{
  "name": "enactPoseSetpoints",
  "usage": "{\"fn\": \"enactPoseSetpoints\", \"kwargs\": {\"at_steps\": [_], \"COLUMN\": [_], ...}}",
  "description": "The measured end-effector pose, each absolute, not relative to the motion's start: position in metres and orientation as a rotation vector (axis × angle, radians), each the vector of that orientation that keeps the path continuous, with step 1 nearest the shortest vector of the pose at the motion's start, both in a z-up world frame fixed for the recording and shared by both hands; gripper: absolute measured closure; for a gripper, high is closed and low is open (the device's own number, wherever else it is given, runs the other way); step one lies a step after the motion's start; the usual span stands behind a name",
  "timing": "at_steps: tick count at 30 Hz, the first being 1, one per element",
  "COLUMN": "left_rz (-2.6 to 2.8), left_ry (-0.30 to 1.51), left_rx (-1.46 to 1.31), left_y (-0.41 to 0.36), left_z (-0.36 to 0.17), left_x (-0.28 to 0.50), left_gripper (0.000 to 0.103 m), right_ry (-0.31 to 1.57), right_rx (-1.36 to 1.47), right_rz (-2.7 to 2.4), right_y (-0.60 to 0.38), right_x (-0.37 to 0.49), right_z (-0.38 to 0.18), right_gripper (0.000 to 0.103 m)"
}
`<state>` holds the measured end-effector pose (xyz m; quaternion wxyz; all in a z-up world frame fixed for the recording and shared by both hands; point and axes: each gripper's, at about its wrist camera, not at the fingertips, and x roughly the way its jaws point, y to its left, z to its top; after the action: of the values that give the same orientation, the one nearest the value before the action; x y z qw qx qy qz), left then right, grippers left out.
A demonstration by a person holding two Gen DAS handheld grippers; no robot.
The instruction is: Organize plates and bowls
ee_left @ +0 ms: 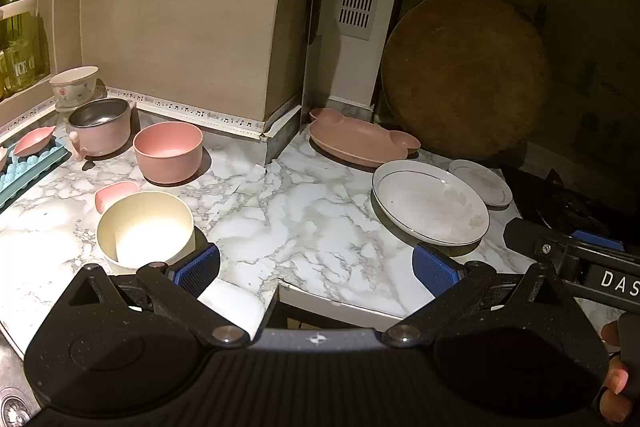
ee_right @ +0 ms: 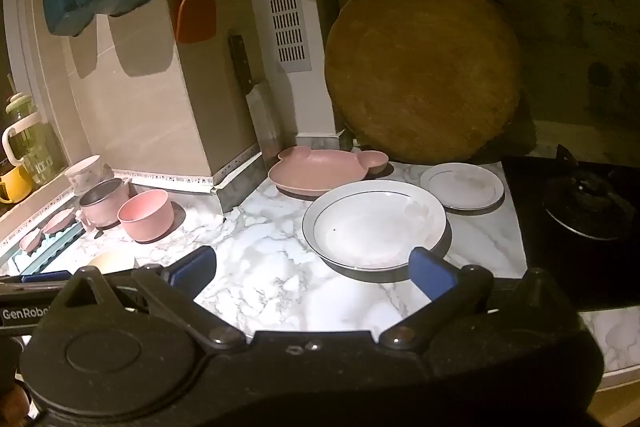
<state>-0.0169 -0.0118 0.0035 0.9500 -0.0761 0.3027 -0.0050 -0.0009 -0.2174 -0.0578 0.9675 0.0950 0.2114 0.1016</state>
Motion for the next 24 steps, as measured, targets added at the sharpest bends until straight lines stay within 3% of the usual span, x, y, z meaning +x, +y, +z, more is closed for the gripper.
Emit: {"fn": "enactPoseSetpoints", "kwargs": {"at_steps": [24], "left_rz": [-0.040], "left_ry": [0.586], "left_rx": [-0.146], "left_y": [-0.013], "left_z": [0.010], "left_x": [-0.025], "left_gripper": [0.000], "right_ry": [0.389], "right_rx": [0.198], "right_rz": [0.182], "right_y": [-0.221], "right_x": [-0.014], "right_z": [-0.057], "right_gripper": [0.001]}}
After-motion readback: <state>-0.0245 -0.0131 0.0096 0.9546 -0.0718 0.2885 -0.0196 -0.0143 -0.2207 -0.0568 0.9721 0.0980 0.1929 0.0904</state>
